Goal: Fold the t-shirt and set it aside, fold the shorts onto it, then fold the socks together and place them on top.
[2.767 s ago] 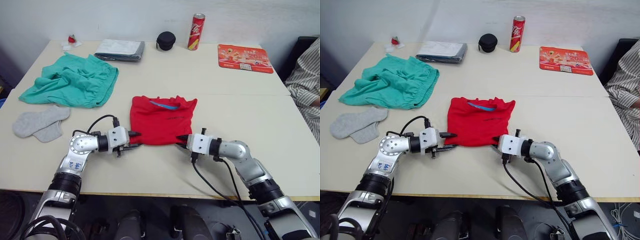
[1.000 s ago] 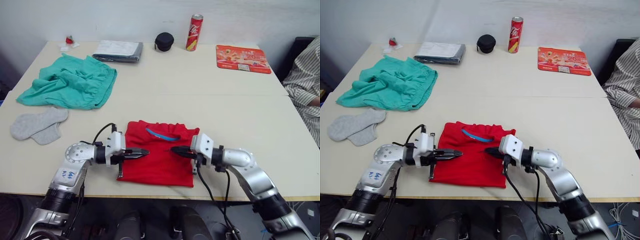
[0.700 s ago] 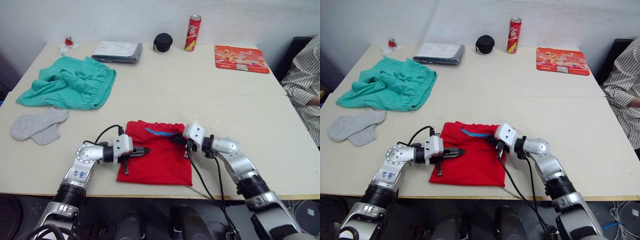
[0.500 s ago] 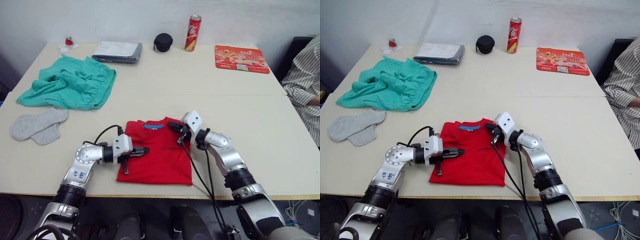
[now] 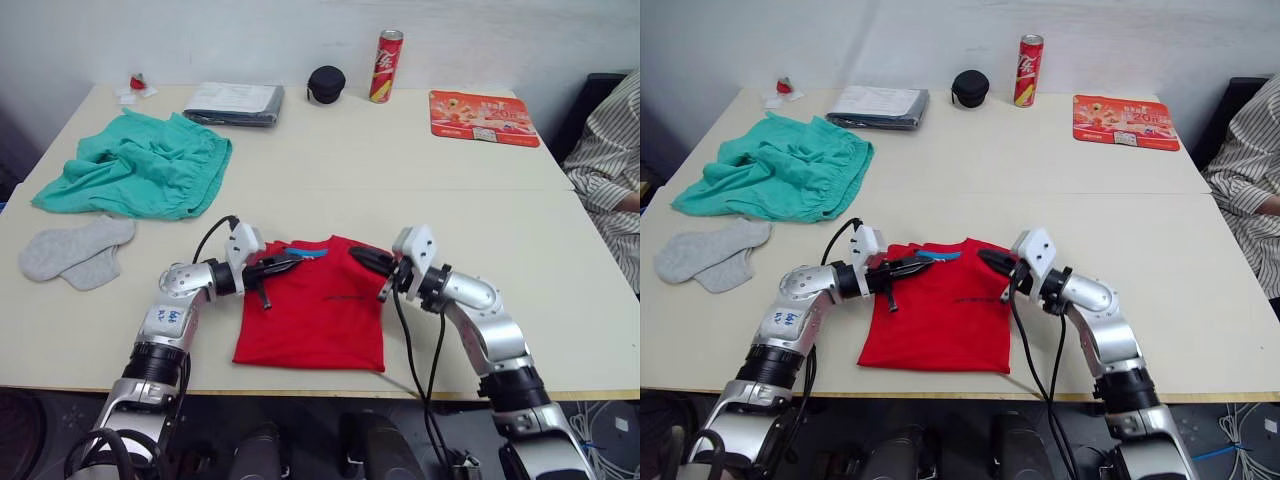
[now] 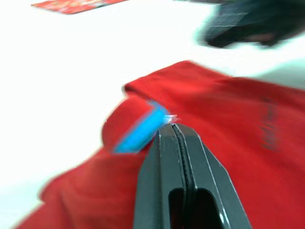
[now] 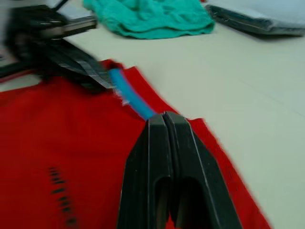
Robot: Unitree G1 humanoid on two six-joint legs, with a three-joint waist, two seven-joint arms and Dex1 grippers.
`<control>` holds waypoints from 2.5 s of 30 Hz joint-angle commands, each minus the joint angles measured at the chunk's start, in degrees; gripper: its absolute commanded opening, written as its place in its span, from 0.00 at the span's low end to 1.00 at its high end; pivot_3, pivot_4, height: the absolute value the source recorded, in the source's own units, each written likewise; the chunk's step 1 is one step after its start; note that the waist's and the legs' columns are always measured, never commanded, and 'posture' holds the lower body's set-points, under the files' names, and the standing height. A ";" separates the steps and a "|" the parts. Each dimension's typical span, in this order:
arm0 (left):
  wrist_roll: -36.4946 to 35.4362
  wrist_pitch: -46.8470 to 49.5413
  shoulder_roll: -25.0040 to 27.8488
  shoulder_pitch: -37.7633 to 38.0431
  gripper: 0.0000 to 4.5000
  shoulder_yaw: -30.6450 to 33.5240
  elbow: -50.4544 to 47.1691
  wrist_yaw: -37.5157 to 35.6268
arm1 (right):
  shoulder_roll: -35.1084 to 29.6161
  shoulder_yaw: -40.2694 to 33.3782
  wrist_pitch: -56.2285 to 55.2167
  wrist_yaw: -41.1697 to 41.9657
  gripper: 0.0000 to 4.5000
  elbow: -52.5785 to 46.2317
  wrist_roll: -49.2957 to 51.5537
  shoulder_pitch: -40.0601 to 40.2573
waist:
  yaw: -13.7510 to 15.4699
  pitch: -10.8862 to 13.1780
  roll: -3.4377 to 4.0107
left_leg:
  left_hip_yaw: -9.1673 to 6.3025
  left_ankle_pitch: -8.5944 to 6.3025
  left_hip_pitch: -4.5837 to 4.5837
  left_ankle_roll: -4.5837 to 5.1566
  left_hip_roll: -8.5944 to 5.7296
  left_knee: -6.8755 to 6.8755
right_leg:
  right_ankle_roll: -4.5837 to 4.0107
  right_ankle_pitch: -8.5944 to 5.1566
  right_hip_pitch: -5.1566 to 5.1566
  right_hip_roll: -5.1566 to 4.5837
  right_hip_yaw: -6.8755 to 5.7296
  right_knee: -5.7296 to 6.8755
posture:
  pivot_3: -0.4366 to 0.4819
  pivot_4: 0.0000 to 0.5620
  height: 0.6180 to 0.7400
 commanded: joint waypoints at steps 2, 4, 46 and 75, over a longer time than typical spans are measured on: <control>3.81 -4.31 -1.51 -4.69 0.00 1.10 9.89 6.20 | 0.31 3.50 -0.87 -2.04 0.01 -1.09 -3.95 3.37 | 0.15 0.01 -0.01 | 0.02 0.00 -0.01 0.00 -0.01 0.00 | 0.00 0.00 -0.01 -0.01 0.00 -0.01 | 0.48 0.27 1.00; 5.28 -5.96 -1.35 -6.09 0.00 1.32 13.66 8.07 | 0.37 3.51 -2.13 -3.95 0.01 1.11 -5.90 4.26 | 0.18 0.01 -0.02 | 0.01 0.00 -0.01 0.02 -0.03 0.01 | 0.01 0.00 0.00 -0.03 -0.02 -0.02 | 0.48 0.27 1.00; -14.99 2.05 8.70 20.57 0.00 7.46 -24.90 -10.84 | -0.70 -9.54 6.49 -6.56 0.01 -13.60 10.09 10.79 | -0.05 0.01 0.06 | -0.02 0.08 0.19 -0.08 -0.01 -0.78 | -0.04 -0.02 0.01 -0.04 0.02 -0.35 | 0.48 0.27 1.00; -22.40 6.51 13.62 31.19 0.12 9.77 -38.62 -14.36 | -19.51 -16.74 33.17 1.00 0.35 -21.88 34.26 21.23 | 0.11 0.03 0.08 | -0.13 -0.12 0.22 0.26 -0.03 -0.86 | -0.04 -0.01 0.13 -0.13 -0.01 -0.65 | 0.48 0.27 1.00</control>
